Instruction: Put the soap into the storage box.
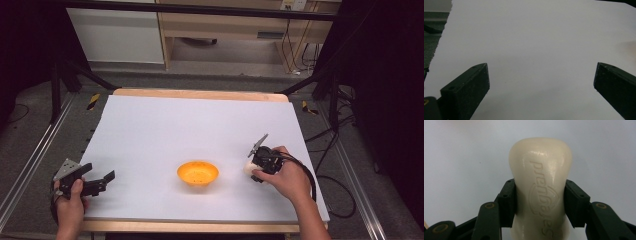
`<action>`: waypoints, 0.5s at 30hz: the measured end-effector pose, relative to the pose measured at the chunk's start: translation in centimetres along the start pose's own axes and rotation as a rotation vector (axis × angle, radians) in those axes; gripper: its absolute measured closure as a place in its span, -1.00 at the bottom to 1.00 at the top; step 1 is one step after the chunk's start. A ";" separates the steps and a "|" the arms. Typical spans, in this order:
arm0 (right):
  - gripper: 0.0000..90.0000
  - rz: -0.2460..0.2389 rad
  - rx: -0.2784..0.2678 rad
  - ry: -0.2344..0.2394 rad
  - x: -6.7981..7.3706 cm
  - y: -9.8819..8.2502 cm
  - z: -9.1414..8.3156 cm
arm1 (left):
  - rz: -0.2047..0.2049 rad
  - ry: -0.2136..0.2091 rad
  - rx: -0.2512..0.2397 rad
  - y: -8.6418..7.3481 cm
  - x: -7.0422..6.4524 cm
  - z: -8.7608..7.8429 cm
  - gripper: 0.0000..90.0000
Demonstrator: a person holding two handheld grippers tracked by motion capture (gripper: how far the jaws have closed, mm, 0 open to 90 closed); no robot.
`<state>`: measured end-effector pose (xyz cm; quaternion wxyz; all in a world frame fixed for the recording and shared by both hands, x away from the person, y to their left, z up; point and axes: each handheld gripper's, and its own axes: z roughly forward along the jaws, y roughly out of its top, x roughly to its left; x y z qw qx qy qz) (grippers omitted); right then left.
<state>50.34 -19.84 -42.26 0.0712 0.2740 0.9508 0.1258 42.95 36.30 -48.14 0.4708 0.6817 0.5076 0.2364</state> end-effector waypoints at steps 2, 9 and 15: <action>0.10 0.002 0.001 0.004 0.3 0.5 -0.4 | -0.001 -0.001 0.000 0.0 0.0 0.0 -1.00; 0.10 0.000 0.003 -0.001 0.6 1.2 -1.0 | 0.000 0.000 0.000 0.0 0.0 0.0 -1.00; 0.10 -0.061 -0.014 0.006 0.6 2.0 -1.7 | 0.000 -0.001 0.000 0.0 0.0 0.0 -1.00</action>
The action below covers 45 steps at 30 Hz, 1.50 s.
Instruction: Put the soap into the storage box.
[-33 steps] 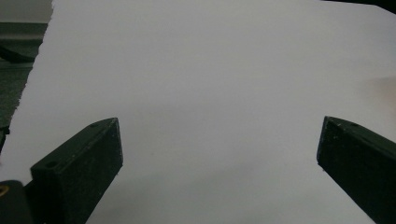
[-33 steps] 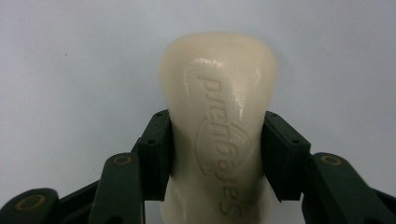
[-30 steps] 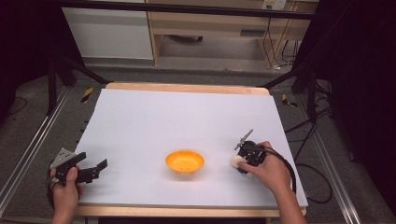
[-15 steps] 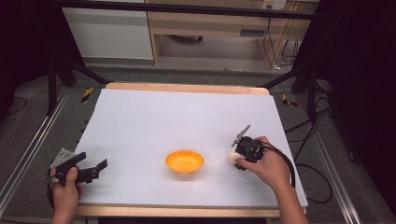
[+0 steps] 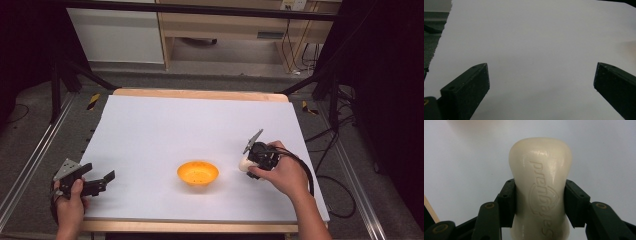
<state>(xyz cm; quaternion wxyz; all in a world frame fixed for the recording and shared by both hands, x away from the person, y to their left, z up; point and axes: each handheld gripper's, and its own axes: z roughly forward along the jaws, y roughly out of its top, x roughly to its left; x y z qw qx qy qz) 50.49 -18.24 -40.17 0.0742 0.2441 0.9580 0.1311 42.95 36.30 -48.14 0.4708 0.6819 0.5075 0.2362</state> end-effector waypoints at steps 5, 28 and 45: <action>0.10 -0.036 0.000 0.004 0.2 0.7 -0.2 | -0.001 0.000 0.000 0.0 0.0 0.0 -1.00; 0.10 -0.119 -0.010 0.025 1.7 4.3 -1.1 | 0.000 -0.001 0.003 0.0 0.0 0.0 -1.00; 0.10 -0.248 -0.028 0.061 2.9 7.0 -1.0 | 0.005 0.000 0.009 0.0 0.0 0.1 -1.00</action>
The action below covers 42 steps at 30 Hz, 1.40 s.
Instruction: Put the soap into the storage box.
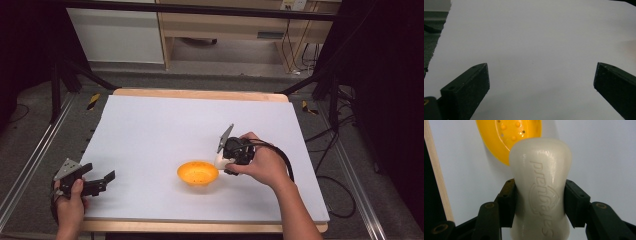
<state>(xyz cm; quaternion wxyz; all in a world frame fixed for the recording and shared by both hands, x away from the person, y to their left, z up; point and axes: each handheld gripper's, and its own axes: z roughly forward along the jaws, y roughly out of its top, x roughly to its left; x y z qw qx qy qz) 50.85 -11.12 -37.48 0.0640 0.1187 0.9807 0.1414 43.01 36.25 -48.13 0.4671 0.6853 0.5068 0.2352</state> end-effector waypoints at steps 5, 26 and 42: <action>0.10 -0.016 0.007 0.006 0.3 0.9 0.2 | 0.000 0.000 -0.001 0.0 0.0 0.0 -1.00; 0.10 -0.071 0.012 0.030 0.8 3.9 1.4 | -0.004 -0.001 -0.005 0.0 0.0 0.0 -1.00; 0.10 -0.091 0.010 0.047 1.0 5.6 2.0 | -0.004 -0.003 -0.005 0.0 0.0 0.0 -1.00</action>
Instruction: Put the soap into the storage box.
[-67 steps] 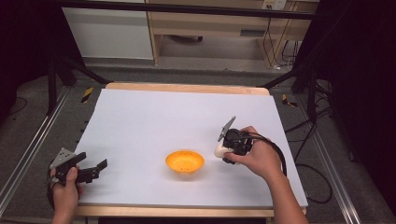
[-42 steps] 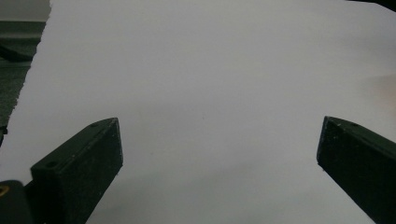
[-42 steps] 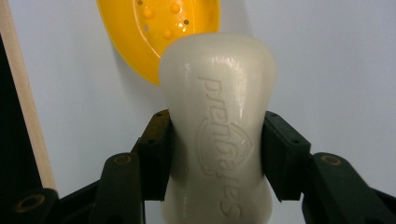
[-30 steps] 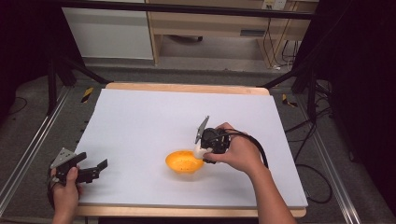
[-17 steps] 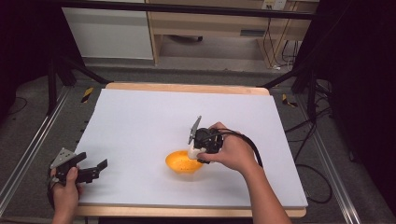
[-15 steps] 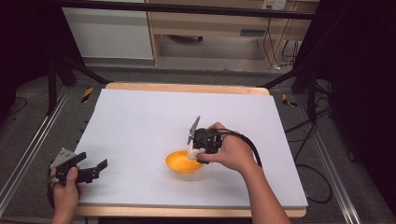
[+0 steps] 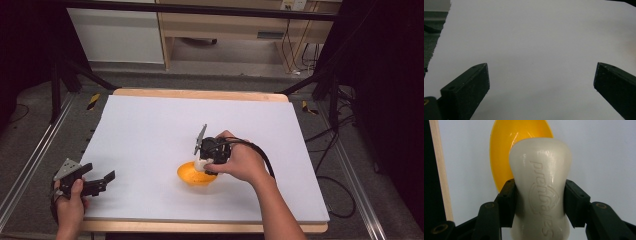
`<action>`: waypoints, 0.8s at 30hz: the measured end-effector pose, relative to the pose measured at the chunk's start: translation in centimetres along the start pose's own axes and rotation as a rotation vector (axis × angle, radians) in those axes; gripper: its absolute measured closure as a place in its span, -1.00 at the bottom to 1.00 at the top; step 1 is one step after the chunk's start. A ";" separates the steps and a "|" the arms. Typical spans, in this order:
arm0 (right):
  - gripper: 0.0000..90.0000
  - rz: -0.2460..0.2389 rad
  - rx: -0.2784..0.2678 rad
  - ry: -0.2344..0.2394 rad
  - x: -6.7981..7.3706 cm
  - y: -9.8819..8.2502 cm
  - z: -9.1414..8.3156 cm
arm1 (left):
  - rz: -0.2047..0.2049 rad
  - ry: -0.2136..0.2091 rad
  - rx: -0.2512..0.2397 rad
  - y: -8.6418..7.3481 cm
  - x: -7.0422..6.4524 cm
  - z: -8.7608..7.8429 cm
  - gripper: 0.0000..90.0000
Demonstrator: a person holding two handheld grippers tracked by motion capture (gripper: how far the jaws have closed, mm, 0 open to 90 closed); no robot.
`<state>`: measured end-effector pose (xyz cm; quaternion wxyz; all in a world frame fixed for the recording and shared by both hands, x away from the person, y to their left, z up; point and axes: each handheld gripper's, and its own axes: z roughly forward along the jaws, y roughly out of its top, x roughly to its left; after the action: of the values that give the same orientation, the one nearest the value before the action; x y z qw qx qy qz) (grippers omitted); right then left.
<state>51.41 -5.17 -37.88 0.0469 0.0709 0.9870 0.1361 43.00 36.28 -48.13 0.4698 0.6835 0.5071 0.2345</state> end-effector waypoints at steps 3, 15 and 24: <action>0.10 -0.014 0.001 0.005 0.0 0.3 0.2 | 0.001 0.000 0.001 0.0 0.0 0.0 -1.00; 0.10 -0.036 0.002 0.021 0.2 1.3 1.0 | 0.000 0.000 0.001 0.0 0.0 0.0 -1.00; 0.10 -0.052 0.013 0.036 0.5 2.0 1.8 | 0.001 -0.001 0.001 0.0 0.0 0.0 -1.00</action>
<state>51.36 -2.72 -39.07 0.0321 0.0428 0.9901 0.1296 43.00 36.28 -48.13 0.4695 0.6840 0.5068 0.2341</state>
